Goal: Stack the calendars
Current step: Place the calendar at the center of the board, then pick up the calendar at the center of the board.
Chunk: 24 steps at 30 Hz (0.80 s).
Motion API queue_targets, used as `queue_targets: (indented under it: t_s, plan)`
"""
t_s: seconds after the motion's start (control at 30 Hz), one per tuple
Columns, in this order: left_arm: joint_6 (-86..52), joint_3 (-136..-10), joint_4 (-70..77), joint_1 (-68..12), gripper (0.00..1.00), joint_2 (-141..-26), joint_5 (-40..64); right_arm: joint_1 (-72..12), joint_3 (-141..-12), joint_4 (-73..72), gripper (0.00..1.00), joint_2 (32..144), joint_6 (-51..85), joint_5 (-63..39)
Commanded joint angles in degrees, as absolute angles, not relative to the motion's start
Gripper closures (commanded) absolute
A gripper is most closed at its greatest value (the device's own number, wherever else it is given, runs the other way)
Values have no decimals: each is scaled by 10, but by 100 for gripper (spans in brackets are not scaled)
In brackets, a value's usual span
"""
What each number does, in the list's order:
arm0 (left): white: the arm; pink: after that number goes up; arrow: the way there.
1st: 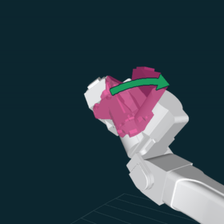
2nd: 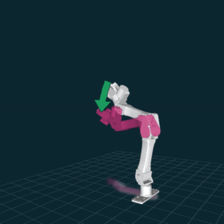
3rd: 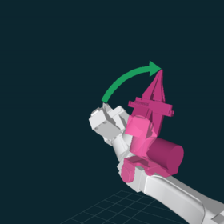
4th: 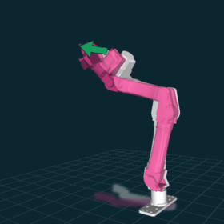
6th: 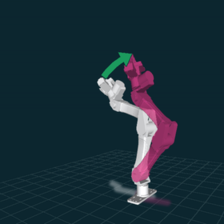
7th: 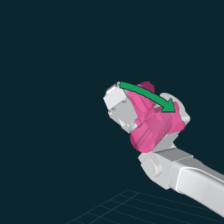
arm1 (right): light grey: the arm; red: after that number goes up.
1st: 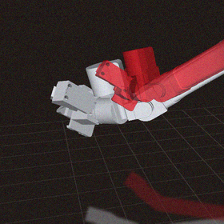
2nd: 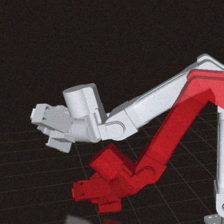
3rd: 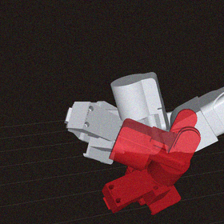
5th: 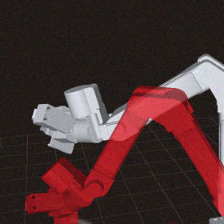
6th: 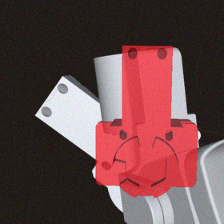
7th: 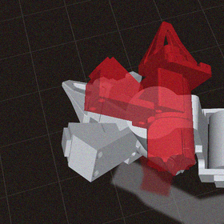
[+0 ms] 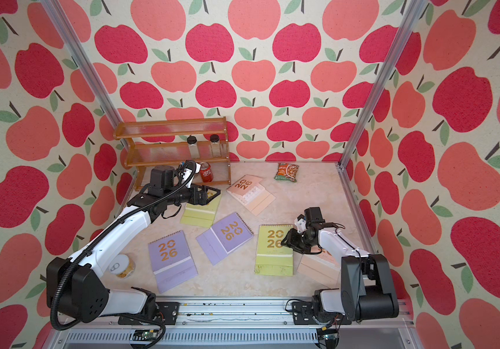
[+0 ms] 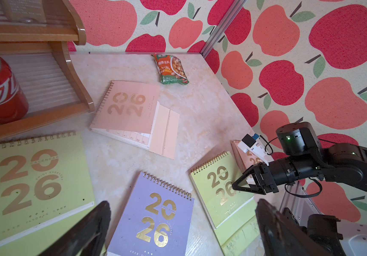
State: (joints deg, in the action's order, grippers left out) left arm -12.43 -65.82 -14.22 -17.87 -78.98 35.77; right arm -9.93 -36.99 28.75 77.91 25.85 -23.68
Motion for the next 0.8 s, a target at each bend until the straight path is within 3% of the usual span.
queue_targets:
  t_s: [0.0,0.4,0.6,0.77]
  plan:
    - [-115,-667,-162,-176,0,-802,347,-94,-389,306,51,782,266,-189]
    - [-115,-674,-184,-170,0,-839,340,-116,-426,336,31,709,269,-142]
    - [-129,-671,-199,-165,1,-890,366,-229,-408,252,28,668,388,-118]
    - [-148,-650,-188,-167,2,-919,374,-353,-407,168,27,705,486,-50]
